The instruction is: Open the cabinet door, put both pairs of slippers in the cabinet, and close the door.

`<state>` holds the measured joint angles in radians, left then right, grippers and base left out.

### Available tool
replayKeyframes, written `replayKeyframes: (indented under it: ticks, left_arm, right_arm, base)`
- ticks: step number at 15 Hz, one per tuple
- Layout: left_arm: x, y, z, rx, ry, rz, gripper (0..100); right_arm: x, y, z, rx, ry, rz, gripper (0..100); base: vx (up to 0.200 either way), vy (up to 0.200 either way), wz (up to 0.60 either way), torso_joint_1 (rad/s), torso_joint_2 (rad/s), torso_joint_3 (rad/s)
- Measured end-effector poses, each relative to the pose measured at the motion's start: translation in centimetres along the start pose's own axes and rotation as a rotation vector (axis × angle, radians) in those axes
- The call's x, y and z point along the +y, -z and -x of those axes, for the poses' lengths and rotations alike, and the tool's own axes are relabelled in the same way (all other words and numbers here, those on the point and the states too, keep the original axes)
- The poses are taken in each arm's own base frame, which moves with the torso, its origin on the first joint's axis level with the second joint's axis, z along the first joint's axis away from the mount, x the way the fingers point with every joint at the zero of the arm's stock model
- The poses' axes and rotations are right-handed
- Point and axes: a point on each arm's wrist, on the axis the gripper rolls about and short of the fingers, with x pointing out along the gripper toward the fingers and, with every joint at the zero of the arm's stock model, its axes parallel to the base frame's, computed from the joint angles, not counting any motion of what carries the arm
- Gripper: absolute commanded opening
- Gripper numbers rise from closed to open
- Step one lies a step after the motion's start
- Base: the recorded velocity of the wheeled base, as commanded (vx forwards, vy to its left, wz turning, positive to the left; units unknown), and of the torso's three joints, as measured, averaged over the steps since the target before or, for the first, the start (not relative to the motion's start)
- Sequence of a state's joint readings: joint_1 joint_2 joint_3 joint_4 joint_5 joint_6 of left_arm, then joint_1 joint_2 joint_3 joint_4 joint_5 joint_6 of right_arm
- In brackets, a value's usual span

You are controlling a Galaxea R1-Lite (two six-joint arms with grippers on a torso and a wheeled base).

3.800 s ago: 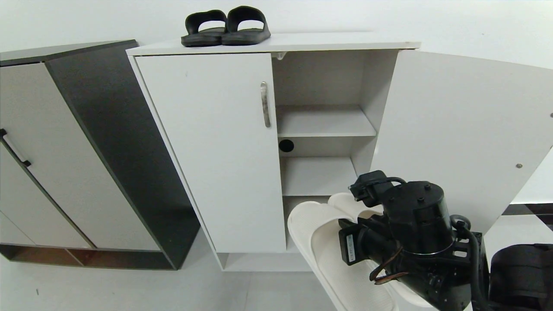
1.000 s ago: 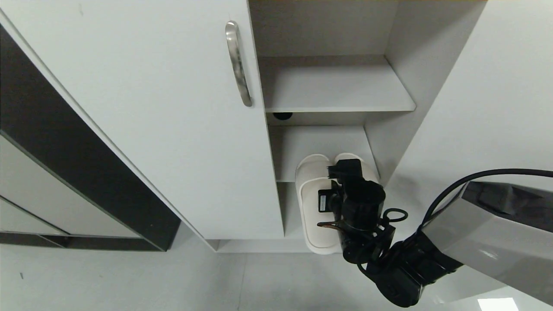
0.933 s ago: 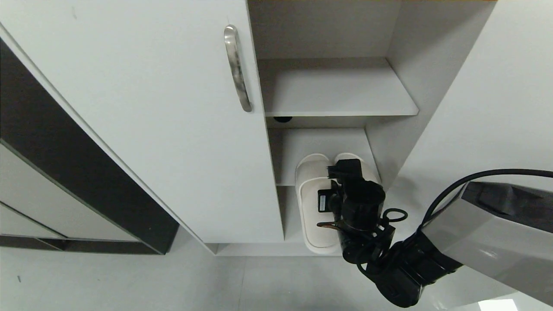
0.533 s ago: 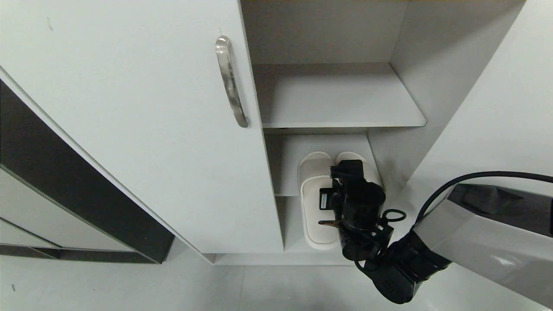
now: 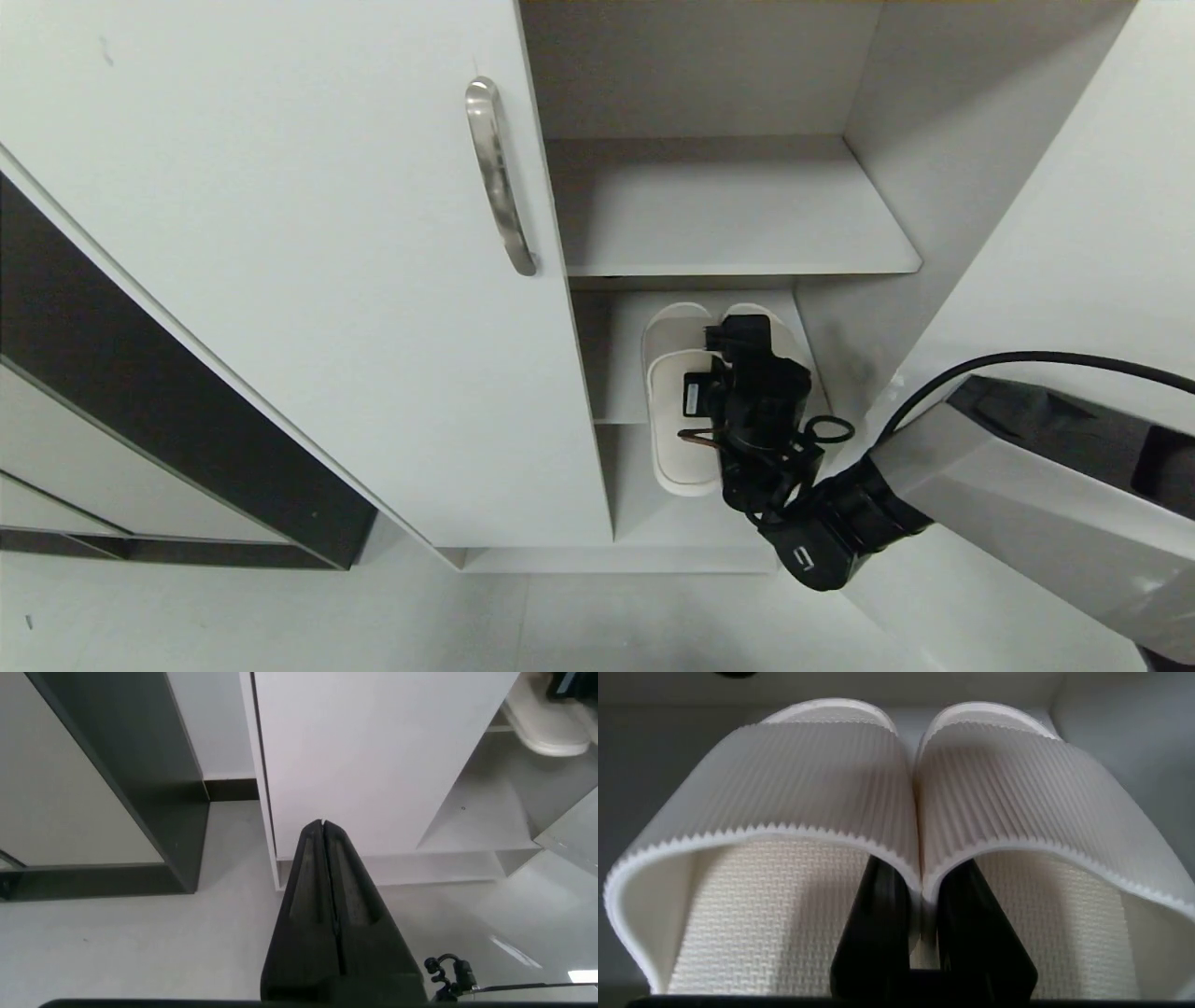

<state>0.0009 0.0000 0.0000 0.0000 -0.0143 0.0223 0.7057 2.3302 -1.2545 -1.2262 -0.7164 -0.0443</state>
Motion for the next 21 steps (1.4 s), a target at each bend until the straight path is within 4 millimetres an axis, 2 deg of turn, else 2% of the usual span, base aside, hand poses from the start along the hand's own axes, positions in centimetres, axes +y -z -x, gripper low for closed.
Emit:
replayKeyframes:
  ticks: [5,10,19,20,21]
  left_arm:
    - [0.0,0.0,0.0,0.000,0.000,0.001,0]
    - [0.0,0.0,0.0,0.000,-0.001,0.001,0]
    - [0.0,0.0,0.0,0.000,-0.001,0.001,0]
    - [0.0,0.0,0.0,0.000,-0.001,0.002,0]
    - [0.0,0.0,0.0,0.000,-0.001,0.002,0]
  right_arm:
    - [0.6,-0.9,-3.8,-0.012,0.023,-0.002,0]
    - [0.2,-0.9,-6.0,-0.029,0.051,0.020,0]
    - [-0.2,0.4,-6.9,-0.022,0.061,0.029,0]
    - [-0.3,0.6,-7.0,-0.020,0.062,0.030,100]
    - [-0.2,0.6,-7.0,-0.020,0.062,0.030,100]
  base:
    - [0.000,0.000,0.00,0.000,0.00,0.000]
    - [0.000,0.000,0.00,0.000,0.00,0.000]
    - [0.000,0.000,0.00,0.000,0.00,0.000]
    - [0.000,0.000,0.00,0.000,0.00,0.000]
    - [0.000,0.000,0.00,0.000,0.00,0.000]
